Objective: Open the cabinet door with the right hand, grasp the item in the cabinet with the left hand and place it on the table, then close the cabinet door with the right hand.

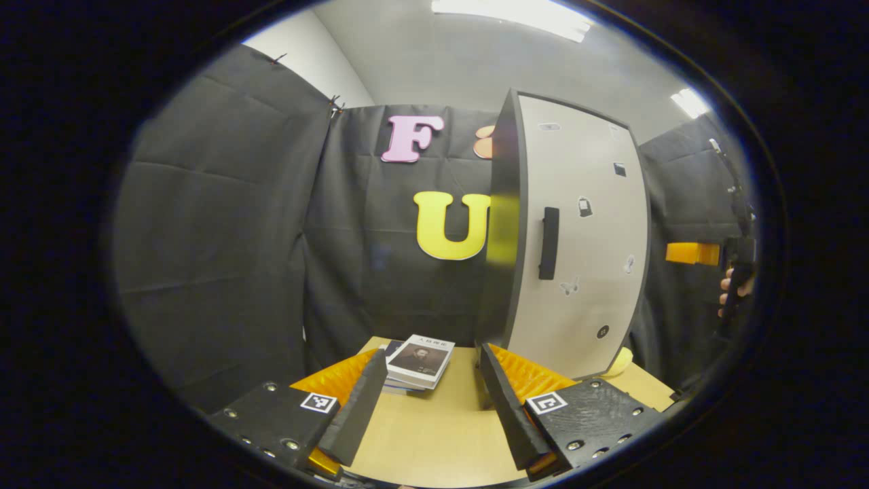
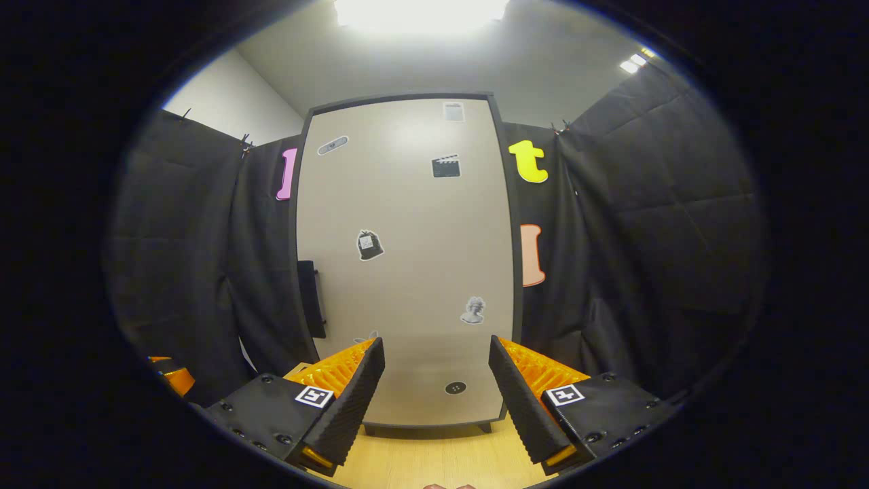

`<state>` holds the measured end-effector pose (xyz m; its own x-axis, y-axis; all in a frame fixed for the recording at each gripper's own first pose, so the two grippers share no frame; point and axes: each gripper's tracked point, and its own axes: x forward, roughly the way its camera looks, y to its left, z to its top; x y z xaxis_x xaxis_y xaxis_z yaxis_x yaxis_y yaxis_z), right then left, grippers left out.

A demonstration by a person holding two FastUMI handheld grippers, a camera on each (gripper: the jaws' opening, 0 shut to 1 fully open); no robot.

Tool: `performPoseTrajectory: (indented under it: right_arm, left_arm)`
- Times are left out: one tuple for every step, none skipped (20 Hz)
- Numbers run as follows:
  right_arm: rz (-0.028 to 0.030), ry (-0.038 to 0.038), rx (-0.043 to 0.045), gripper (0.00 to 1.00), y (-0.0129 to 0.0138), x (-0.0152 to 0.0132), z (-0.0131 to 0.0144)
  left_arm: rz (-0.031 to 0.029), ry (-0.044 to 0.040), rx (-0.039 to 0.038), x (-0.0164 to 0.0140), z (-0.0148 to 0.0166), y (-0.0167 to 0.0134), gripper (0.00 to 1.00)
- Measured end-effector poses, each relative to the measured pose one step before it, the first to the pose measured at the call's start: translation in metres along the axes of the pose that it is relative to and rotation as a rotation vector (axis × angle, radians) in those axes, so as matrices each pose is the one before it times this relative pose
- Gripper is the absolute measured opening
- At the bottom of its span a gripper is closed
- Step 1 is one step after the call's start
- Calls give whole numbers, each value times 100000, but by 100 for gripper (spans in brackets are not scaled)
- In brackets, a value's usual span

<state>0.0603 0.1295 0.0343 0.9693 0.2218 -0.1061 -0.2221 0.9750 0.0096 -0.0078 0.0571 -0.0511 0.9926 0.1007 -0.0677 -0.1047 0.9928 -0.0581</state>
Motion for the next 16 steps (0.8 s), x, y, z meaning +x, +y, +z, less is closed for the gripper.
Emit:
performPoseTrajectory:
  right_arm:
    - [1120, 258, 20, 98, 861, 673, 443]
    - [2373, -649, 1711, 93, 1156, 572, 658]
    - [2597, -949, 1563, 98, 1275, 636, 578]
    - [1608, -947, 378, 93, 921, 693, 483]
    - [856, -117, 215, 98, 774, 684, 335]
    - [1545, 58, 771, 98, 903, 660, 257]
    - [1528, 254, 918, 98, 1019, 839, 122]
    - [1215, 852, 1125, 97, 842, 793, 23]
    - [942, 845, 1124, 98, 688, 672, -54]
    - [1553, 743, 1518, 98, 805, 824, -86]
    - [669, 1100, 1654, 97, 622, 878, -279]
    - [451, 1479, 1827, 98, 554, 655, -245]
    - [821, 1089, 1967, 93, 608, 685, -292]
    - [654, 385, 1351, 93, 571, 663, -87]
    - [179, 208, 222, 98, 426, 569, -121]
    - [-265, -182, -469, 98, 321, 530, -41]
  left_arm:
    - [1220, 637, -79, -162, -415, 594, 86]
    - [1180, 652, 367, -245, -317, 653, 86]
    - [1091, 634, 418, -184, -453, 606, 86]
    - [520, 781, 290, -165, -366, 397, 83]
    - [463, 1041, 37, -252, -513, 426, 86]
    - [704, 1279, -31, -78, -539, 452, 86]
    - [727, 1207, -206, 22, -585, 479, 86]
    - [672, 1012, -371, 50, -395, 366, 84]
    - [500, 622, -433, 81, -399, 257, 84]
    - [597, 325, -284, 8, -129, 411, 86]
    - [613, 241, -109, 88, -113, 359, 84]
    - [451, 378, 10, 31, -135, 296, 86]
    - [571, 186, 86, 60, -201, 368, 86]
    - [545, 36, 82, 73, -91, 407, 86]
    - [462, 127, 7, 91, -345, 270, 86]
    - [420, 374, -75, 132, -178, 328, 86]
